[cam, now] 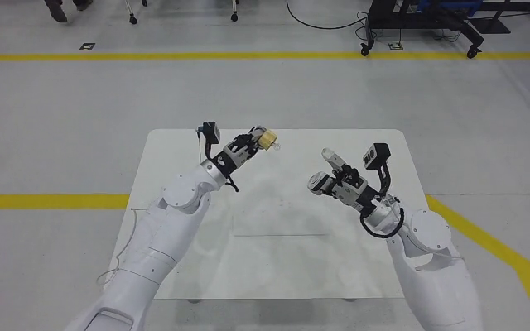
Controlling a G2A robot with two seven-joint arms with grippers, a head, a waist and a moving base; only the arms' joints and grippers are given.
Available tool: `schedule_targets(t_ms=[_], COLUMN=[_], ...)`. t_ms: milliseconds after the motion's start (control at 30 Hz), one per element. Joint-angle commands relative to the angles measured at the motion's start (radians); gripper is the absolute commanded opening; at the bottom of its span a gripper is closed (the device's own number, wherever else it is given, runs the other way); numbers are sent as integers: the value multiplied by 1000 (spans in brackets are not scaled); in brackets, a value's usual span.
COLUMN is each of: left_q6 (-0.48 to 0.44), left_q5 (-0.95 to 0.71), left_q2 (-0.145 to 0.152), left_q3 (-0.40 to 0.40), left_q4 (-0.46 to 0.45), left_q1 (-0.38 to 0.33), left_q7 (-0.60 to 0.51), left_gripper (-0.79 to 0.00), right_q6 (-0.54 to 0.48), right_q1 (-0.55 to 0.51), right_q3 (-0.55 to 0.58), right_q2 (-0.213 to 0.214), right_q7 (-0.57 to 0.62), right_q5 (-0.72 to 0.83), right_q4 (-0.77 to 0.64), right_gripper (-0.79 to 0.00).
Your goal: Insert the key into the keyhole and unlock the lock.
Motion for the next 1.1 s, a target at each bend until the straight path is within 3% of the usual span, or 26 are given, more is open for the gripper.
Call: schedule_targets(t_ms=[0, 100, 233, 267, 300, 333, 467, 767, 1067], left_q6=[0, 2, 57, 90, 118, 154, 259, 392, 419], left_q5=[1, -15, -151, -194, -222, -239, -272, -427, -442], left_q2=[0, 0, -9, -13, -16, -18, -27, -47, -51], left_q3=[0, -9, -25, -26, -27, -23, 1, 12, 3], left_q4=[0, -16, -37, -31, -23, -12, -1, -25, -10], left_q1=[0, 17, 44, 45, 43, 39, 25, 12, -11], left_q7=[0, 19, 25, 21, 23, 19, -12, -98, -116], left_gripper=[-785, -785, -785, -785, -785, -785, -785, -785, -785], right_q6=[0, -56, -223, -277, -323, -369, -483, -599, -625], right_q1=[0, -5, 68, 85, 100, 118, 178, 261, 274], right_q3=[0, -43, -115, -136, -154, -168, -210, -254, -255], right_q2=[0, -13, -42, -52, -61, -68, -83, -103, -111], right_q7=[0, 57, 88, 96, 111, 124, 151, 153, 149], right_q5=[0, 170, 380, 439, 497, 513, 466, 372, 324], right_q4=[0, 13, 161, 193, 222, 250, 333, 452, 482], right_gripper=[0, 0, 0, -428, -579, -785, -785, -785, -785])
